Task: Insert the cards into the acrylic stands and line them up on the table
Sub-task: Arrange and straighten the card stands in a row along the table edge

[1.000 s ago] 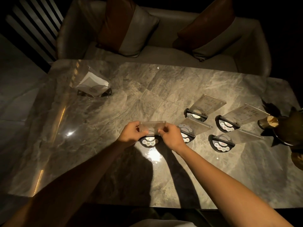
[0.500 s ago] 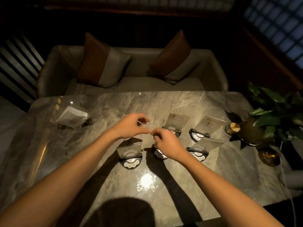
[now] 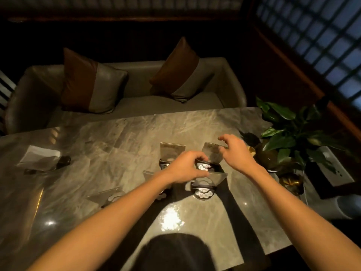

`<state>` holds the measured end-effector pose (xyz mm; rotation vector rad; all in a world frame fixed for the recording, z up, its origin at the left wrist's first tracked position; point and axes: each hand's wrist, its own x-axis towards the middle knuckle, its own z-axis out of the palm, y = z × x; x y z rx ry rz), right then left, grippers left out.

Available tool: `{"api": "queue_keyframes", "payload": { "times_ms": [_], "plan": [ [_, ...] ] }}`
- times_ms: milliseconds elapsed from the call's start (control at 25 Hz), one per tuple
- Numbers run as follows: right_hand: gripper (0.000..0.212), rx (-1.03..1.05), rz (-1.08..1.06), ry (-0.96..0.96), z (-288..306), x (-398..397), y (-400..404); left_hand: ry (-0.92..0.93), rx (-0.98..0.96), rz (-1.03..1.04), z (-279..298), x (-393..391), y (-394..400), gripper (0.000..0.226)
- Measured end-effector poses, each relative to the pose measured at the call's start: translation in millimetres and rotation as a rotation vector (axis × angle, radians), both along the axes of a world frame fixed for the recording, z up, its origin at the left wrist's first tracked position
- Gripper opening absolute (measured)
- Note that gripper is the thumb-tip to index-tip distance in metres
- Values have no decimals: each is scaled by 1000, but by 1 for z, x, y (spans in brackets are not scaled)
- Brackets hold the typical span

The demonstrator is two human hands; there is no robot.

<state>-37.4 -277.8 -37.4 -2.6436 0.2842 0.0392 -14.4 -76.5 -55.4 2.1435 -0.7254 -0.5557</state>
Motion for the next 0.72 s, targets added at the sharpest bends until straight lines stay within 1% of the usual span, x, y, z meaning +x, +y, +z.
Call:
{"api": "queue_keyframes", "payload": {
  "times_ms": [80,200,320,400,480,560,720],
  "plan": [
    [41,-11,51,63,-15,4,-26,-1,-2,71,-6,-4,-29,41],
    [42,30,149,153,-39,14,-54,-3,-9,300,-16,2,-60,42],
    [31,85,215,201,-56,22,-69,65,-18,526,-25,13,-76,47],
    [25,118,247,222,-67,22,-76,166,-24,625,-32,16,-83,54],
    [20,151,243,223,-75,24,-81,263,-31,679,-40,18,-88,59],
    [17,211,220,221,-78,28,-84,293,-15,687,-48,23,-90,57],
    [14,279,190,172,-65,44,-98,246,-32,612,-55,41,-94,32]
  ]
}}
